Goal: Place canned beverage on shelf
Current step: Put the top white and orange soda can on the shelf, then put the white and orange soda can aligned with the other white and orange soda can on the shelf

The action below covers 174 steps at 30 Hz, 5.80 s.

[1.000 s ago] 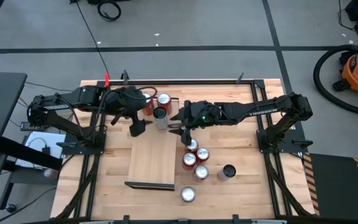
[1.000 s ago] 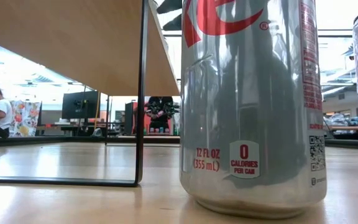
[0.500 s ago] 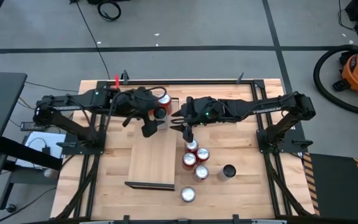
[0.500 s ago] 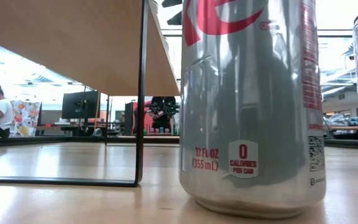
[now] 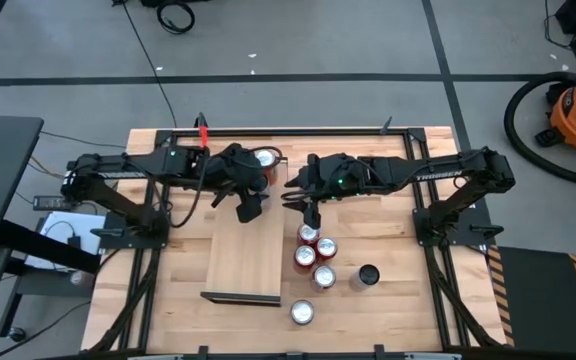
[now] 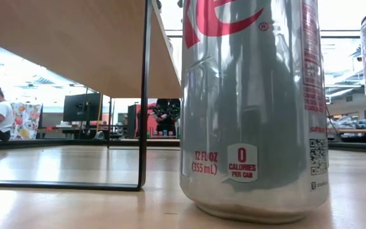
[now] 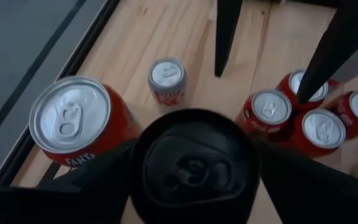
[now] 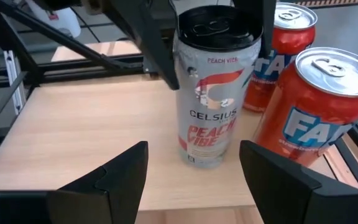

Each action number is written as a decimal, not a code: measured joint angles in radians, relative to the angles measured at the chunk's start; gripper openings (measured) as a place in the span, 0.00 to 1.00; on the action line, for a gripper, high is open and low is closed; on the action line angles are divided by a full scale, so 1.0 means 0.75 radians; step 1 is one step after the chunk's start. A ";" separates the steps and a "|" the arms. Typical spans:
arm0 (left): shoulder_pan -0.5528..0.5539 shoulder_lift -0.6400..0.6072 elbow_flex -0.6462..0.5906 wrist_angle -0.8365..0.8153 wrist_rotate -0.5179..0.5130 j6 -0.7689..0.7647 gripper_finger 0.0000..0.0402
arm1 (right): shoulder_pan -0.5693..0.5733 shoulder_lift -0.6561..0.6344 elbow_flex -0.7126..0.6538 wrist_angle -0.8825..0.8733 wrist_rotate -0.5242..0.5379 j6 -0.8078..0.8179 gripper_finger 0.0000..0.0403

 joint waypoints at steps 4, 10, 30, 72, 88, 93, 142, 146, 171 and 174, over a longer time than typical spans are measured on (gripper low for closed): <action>0.000 -0.015 -0.001 -0.035 0.018 0.018 0.71 | 0.000 0.000 0.000 -0.001 0.000 -0.008 0.65; 0.039 -0.079 0.000 -0.158 0.124 0.152 0.64 | -0.002 0.001 0.000 -0.002 0.000 -0.028 0.65; 0.319 -0.480 -0.163 -0.136 0.470 0.345 0.68 | -0.020 0.003 0.000 0.129 0.044 -0.003 0.65; 0.325 -0.517 -0.370 -0.037 0.416 0.547 0.87 | -0.025 0.003 0.000 0.083 0.036 -0.002 0.65; 0.286 -0.517 -0.128 0.097 0.284 0.366 0.89 | -0.021 -0.200 0.001 -0.292 -0.294 0.023 0.65; 0.265 -0.511 -0.127 0.212 0.124 0.290 0.89 | 0.053 -0.269 0.001 -0.576 -0.532 -0.101 0.70; 0.220 -0.507 -0.128 0.474 0.106 0.081 0.89 | 0.715 0.006 0.000 -1.147 -0.080 2.076 0.80; 0.220 -0.507 -0.128 0.465 0.106 0.105 0.89 | 0.745 0.049 0.000 -1.124 -0.099 2.173 0.80; 0.215 -0.508 -0.128 0.465 0.105 0.162 0.89 | 0.755 0.082 0.003 -1.167 -0.124 0.739 0.69; 0.215 -0.508 -0.128 0.465 0.106 0.133 0.89 | 0.741 0.081 0.003 -1.192 -0.123 0.453 0.69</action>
